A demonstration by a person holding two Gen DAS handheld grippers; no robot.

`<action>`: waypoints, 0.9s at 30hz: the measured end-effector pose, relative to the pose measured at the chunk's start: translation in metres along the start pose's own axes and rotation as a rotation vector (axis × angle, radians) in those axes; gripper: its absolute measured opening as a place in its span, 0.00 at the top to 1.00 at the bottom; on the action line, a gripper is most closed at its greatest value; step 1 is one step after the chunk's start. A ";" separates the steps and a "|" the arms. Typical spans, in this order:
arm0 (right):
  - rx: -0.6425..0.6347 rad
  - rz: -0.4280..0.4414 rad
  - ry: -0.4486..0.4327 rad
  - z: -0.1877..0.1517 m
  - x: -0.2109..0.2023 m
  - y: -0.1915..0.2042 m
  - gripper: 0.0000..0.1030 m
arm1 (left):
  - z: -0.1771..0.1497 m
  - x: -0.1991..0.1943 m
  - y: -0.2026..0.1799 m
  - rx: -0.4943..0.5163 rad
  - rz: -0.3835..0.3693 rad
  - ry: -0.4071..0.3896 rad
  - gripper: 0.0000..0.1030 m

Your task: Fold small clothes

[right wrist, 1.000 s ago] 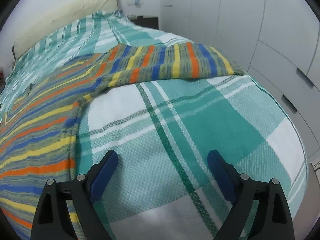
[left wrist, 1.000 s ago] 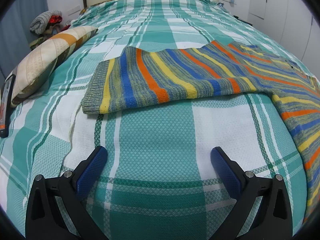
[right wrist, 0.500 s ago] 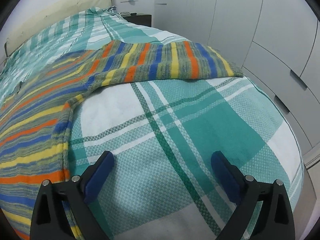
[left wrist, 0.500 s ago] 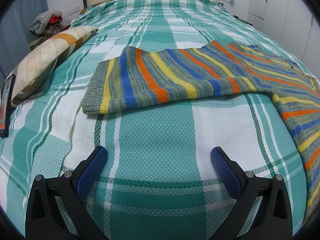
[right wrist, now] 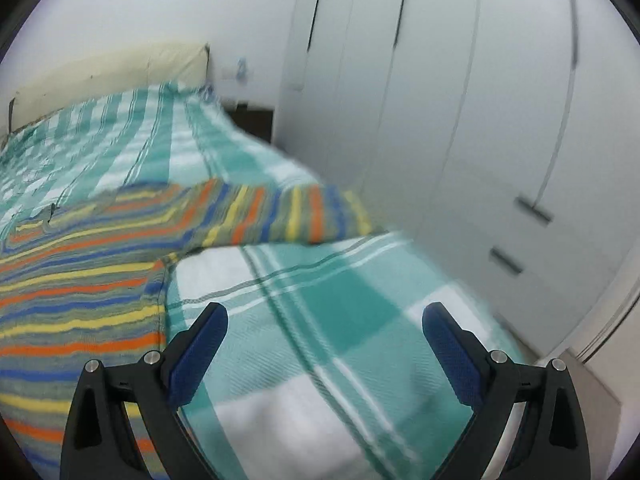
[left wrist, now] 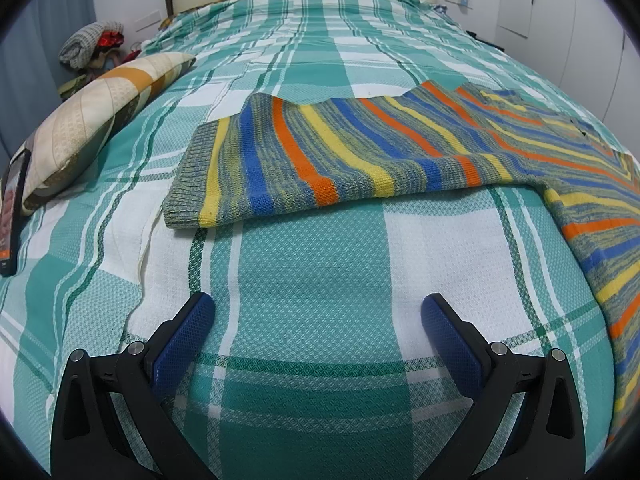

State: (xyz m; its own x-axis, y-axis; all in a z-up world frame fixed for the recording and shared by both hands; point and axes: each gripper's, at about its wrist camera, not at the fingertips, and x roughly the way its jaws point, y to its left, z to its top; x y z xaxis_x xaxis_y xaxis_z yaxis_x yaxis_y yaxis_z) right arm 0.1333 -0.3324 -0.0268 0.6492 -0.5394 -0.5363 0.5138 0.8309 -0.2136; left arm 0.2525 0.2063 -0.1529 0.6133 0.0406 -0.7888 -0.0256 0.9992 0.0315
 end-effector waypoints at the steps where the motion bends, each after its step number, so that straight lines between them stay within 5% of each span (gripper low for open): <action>1: 0.008 0.013 0.001 -0.002 -0.007 -0.003 0.06 | 0.000 0.000 0.000 0.000 0.000 0.000 0.00; 14: 0.111 0.264 0.021 -0.004 -0.050 -0.004 0.06 | 0.000 0.000 0.000 0.000 0.000 0.000 0.00; 27: -0.059 0.343 0.068 -0.018 -0.037 0.048 0.06 | 0.000 0.001 0.000 -0.002 0.000 -0.002 0.00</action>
State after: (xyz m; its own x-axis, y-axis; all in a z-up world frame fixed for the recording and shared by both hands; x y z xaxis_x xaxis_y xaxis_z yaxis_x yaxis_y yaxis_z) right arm 0.1240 -0.2706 -0.0317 0.7385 -0.2193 -0.6376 0.2380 0.9695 -0.0578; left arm 0.2532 0.2064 -0.1532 0.6150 0.0401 -0.7875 -0.0265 0.9992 0.0302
